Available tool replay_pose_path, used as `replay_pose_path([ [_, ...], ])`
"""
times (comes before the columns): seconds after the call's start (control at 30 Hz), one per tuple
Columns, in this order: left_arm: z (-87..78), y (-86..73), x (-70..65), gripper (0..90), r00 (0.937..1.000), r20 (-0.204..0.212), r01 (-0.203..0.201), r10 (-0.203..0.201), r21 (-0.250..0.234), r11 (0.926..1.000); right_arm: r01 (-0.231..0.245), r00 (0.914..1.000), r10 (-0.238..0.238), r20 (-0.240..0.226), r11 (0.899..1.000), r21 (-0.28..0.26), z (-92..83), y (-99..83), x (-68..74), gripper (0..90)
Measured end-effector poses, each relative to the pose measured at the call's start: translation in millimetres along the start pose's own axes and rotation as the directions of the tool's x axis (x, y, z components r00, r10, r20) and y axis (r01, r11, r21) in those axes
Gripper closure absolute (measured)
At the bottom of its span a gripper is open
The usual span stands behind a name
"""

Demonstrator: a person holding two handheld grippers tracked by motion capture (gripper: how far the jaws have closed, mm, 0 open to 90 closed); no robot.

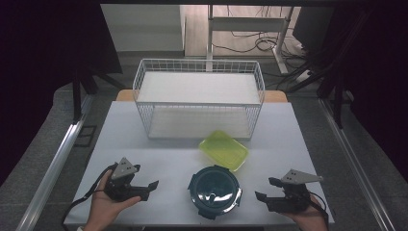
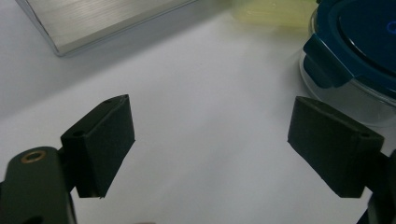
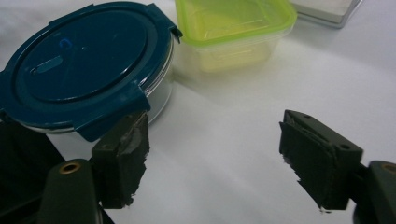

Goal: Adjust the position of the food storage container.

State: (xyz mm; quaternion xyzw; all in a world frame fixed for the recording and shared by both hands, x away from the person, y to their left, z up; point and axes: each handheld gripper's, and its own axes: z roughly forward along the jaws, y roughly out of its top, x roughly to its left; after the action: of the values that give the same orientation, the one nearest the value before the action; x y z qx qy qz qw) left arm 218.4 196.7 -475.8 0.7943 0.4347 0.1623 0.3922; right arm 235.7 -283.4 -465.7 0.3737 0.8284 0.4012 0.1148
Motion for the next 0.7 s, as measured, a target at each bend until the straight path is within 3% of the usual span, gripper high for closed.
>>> replay_pose_path([
  [0.27, 4.9, -2.3, -0.7, 13.9, 0.9997, -0.009, -0.024, 0.024, 0.04, 0.9989, -0.017, 0.9998, 0.017, -0.013, 0.999, 0.028, 2.5, -1.8, -4.6, 33.6],
  [0.4, 9.6, -5.7, 4.1, 15.7, 0.9989, 0.019, 0.041, -0.042, 0.056, 0.9976, -0.011, 0.9998, 0.011, -0.016, 0.999, 0.047, 4.0, -2.0, -4.3, 37.6],
  [0.6, 7.4, -7.1, 5.7, 15.9, 0.998, 0.015, 0.06, -0.061, 0.057, 0.9966, -0.027, 0.9996, 0.027, -0.007, 0.998, 0.06, 3.9, -1.1, -3.4, 42.9],
  [0.7, 7.8, -8.3, 4.8, 15.5, 0.9988, 0.002, 0.05, -0.05, 0.063, 0.9968, -0.03, 0.9995, 0.03, 0.002, 0.997, 0.077, 2.4, -1.4, -3.0, 49.8],
])
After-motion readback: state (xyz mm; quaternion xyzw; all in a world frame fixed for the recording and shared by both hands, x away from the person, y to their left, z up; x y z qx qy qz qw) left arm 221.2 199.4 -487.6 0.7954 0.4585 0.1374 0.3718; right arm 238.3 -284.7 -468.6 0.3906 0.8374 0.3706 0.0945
